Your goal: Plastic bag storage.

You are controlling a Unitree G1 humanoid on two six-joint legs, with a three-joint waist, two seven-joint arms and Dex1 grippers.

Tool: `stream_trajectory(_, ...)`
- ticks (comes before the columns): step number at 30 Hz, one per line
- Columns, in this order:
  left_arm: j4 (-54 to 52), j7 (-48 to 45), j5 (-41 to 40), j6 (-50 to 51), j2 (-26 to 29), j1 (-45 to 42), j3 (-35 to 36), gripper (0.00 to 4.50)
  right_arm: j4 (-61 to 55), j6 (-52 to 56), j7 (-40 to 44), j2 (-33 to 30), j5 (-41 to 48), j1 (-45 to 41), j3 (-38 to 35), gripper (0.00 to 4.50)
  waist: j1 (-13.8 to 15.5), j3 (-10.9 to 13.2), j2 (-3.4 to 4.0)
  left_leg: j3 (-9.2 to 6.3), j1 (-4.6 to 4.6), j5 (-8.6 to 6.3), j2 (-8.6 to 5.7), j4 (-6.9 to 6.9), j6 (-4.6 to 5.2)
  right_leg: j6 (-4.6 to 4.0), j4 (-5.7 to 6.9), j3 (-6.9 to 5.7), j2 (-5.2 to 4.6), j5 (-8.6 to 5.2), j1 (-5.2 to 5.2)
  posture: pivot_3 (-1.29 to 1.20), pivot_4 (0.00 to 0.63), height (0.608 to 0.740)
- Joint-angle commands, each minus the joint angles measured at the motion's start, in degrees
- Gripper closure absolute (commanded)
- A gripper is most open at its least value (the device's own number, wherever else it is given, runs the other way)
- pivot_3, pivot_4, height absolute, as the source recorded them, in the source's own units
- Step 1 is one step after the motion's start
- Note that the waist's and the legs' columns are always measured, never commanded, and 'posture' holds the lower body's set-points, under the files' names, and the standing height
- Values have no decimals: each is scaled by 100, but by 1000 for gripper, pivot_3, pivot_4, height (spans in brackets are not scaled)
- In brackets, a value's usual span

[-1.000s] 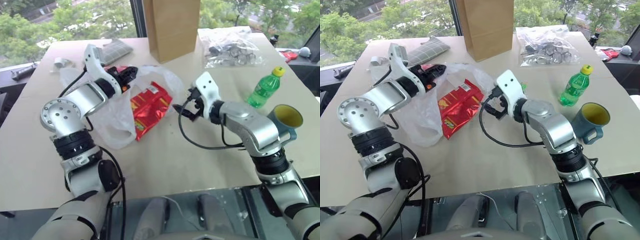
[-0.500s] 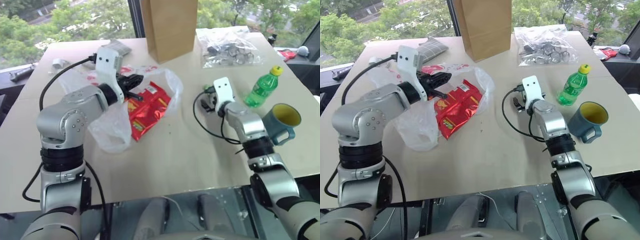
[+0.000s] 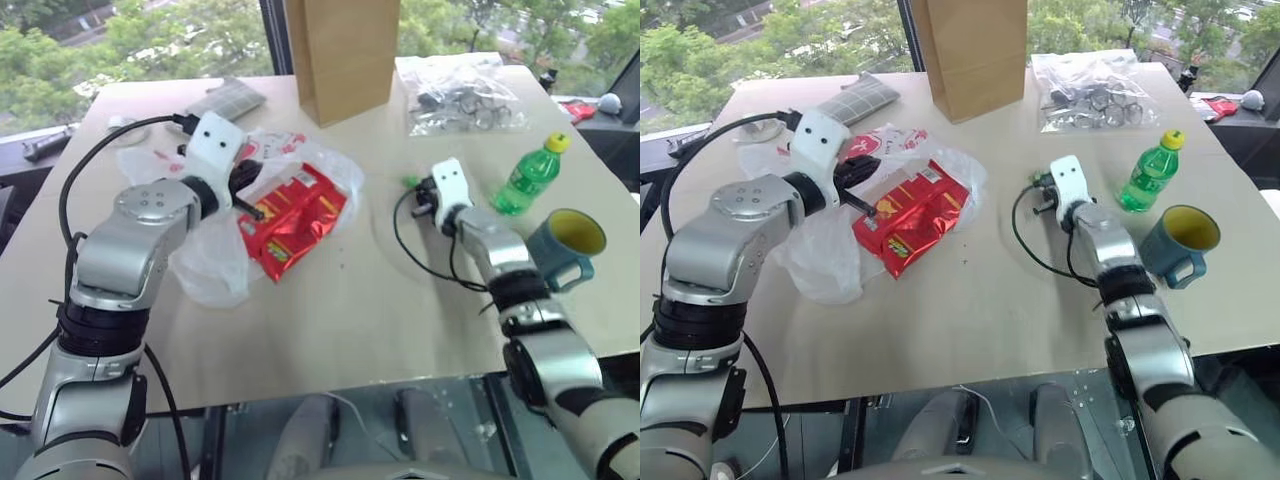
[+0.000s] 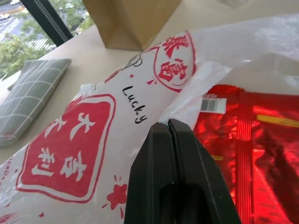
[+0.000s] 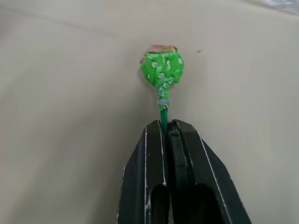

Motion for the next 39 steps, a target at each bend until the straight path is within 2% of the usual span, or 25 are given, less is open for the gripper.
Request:
stream_trajectory(1, 30, -88, 83, -163, -89, -118, 180, 4500, -2342, 1144, 442, -204, 742, 347, -114, 4457, -29, 1, 2, 3, 1, 0, 1, 0, 0, 0, 2, 3, 0, 0, -1, 0, 150, 740)
stream_trajectory(5, 249, -173, 84, -194, -236, -267, 263, 4500, -4338, 2516, 618, -362, 1662, 672, -141, 4457, -35, 2, 3, 15, 12, -2, 24, 5, 2, 1, 13, 11, 18, 1, -1, 0, 150, 740)
stream_trajectory(9, 505, -259, 26, -218, -356, -475, 352, 4500, -5012, 3276, 436, -99, 2025, 413, 273, 4457, -14, 0, 0, 11, 15, -14, 32, 10, 21, 1, 19, 5, 25, 1, 4, 0, 150, 740)
stream_trajectory(11, 590, -294, -107, -175, -463, -606, 512, 4500, -4673, 3213, 241, 160, 1782, 167, 644, 4457, -17, 0, 0, 14, 16, -13, 31, 14, 21, -5, 19, 6, 25, 5, 5, 0, 150, 740)
stream_trajectory(14, 644, -362, -354, -74, -576, -773, 823, 4500, -3579, 2585, 88, 450, 1088, -262, 1368, 4457, -20, 0, -1, 15, 14, -1, 31, 17, 0, -6, 21, 5, 24, 6, 2, 0, 150, 740)
stream_trajectory(17, 614, -466, -557, 29, -561, -833, 1066, 4500, -2021, 1712, 107, 1027, 631, -846, 1735, 4457, -19, -1, -2, 21, 15, 0, 30, 17, -1, -7, 19, 10, 24, 6, 1, 0, 150, 740)
stream_trajectory(20, 499, -524, -641, 114, -525, -770, 1144, 4500, -309, 643, 241, 1680, 304, -1649, 1798, 4457, -67, -1, -2, 23, 13, 0, 30, 16, -2, -7, 16, 13, 25, 7, -3, 0, 150, 740)
stream_trajectory(23, 400, -481, -651, 144, -543, -677, 1175, 4500, 1044, -381, 371, 2195, -12, -2297, 1811, 3507, -116, -1, -2, 18, 11, 0, 30, 11, -3, -8, 9, 12, 25, 7, -3, 0, 150, 740)
stream_trajectory(26, 255, -409, -694, 230, -587, -571, 1236, 4500, 1450, -1012, 363, 2354, -258, -2432, 1761, 1999, -135, -2, -3, 14, 11, 0, 30, 7, -3, -8, 5, 11, 25, 7, -2, 0, 150, 740)
stream_trajectory(28, 207, -344, -708, 279, -614, -502, 1282, 4500, 1092, -1008, 506, 2281, -212, -2228, 1647, 1099, -133, -2, -3, 10, 7, 0, 29, 6, -3, -8, 2, 8, 25, 6, -2, 0, 150, 740)
stream_trajectory(29, 209, -300, -738, 317, -665, -489, 1322, 4500, 504, -796, 719, 2071, -124, -1936, 1645, 771, -124, -2, -4, 9, 8, 0, 29, 6, -3, -8, 2, 7, 24, 6, -2, 0, 150, 740)
stream_trajectory(33, 254, -283, -750, 322, -798, -461, 1266, 4500, -2302, 563, 1208, 1155, 595, -702, 1295, 771, -8, -2, -4, -3, -1, -1, 26, 11, -3, -8, -3, -5, 21, 6, 0, 0, 150, 740)
stream_trajectory(36, 335, -326, -734, 263, -869, -465, 1152, 4500, -4234, 1683, 1052, 411, 1073, 101, 712, 771, 5, -2, -4, -1, -2, -1, 26, 11, -3, -8, 0, -4, 21, 6, -2, 0, 150, 740)
stream_trajectory(39, 450, -428, -667, 132, -929, -471, 979, 4500, -5835, 2775, 633, -160, 1427, 852, -119, 32, 7, -3, -4, 5, 5, -1, 31, 10, -2, -7, 6, -2, 23, 6, -1, 0, 150, 740)
